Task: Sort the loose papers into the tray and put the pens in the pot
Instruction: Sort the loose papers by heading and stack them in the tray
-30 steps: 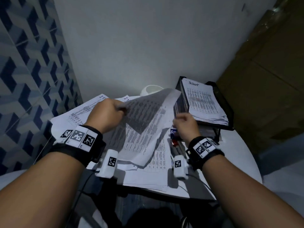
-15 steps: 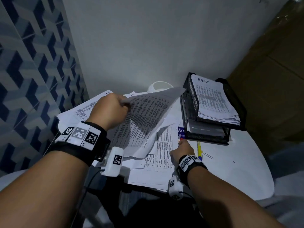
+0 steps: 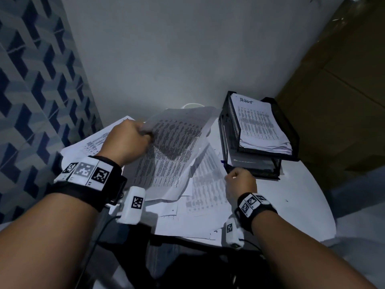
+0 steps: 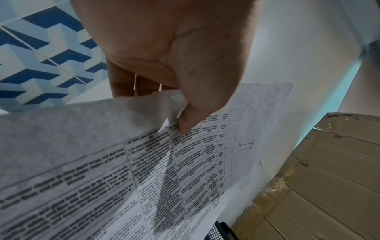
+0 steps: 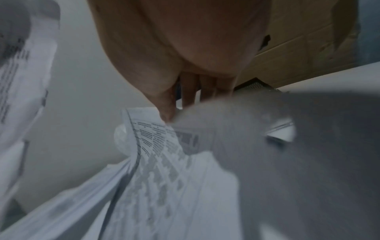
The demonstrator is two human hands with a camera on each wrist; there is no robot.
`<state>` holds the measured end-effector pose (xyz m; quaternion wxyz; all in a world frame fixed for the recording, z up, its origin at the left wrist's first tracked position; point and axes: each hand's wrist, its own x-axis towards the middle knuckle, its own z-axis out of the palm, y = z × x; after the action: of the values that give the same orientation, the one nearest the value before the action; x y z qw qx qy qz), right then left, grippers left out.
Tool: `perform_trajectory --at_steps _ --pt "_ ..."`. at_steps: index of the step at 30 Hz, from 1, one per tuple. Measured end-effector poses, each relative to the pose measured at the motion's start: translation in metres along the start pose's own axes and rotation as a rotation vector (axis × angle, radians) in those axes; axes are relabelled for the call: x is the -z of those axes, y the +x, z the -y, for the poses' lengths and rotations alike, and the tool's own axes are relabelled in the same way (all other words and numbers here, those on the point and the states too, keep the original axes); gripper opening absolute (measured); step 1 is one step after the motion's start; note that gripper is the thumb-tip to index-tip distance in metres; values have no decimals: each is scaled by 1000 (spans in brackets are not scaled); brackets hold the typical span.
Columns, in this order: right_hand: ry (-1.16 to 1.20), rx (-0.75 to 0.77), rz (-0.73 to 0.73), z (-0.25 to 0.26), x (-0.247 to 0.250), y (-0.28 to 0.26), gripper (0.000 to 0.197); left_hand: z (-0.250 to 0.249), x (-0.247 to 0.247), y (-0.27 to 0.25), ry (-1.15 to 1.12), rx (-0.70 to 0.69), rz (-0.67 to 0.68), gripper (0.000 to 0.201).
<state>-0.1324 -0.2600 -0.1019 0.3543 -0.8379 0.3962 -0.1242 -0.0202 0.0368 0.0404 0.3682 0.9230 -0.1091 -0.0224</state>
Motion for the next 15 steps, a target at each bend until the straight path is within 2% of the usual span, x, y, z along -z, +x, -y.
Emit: perform_trajectory --at_steps 4,8,10,11,13,15 --pt "267 46 0 5 26 5 19 3 -8 2 -178 52 27 11" --pt "512 73 -101 19 58 5 9 4 -16 3 -414 131 71 8" --pt "646 86 -138 25 70 8 9 1 -19 2 -474 156 79 4" --pt "699 86 -146 28 75 9 12 0 -21 1 -498 165 86 9" --pt "809 72 -118 36 82 9 20 -4 -24 -1 -554 179 96 11" --pt "923 57 -51 46 86 6 21 -10 -27 -4 -627 202 91 5"
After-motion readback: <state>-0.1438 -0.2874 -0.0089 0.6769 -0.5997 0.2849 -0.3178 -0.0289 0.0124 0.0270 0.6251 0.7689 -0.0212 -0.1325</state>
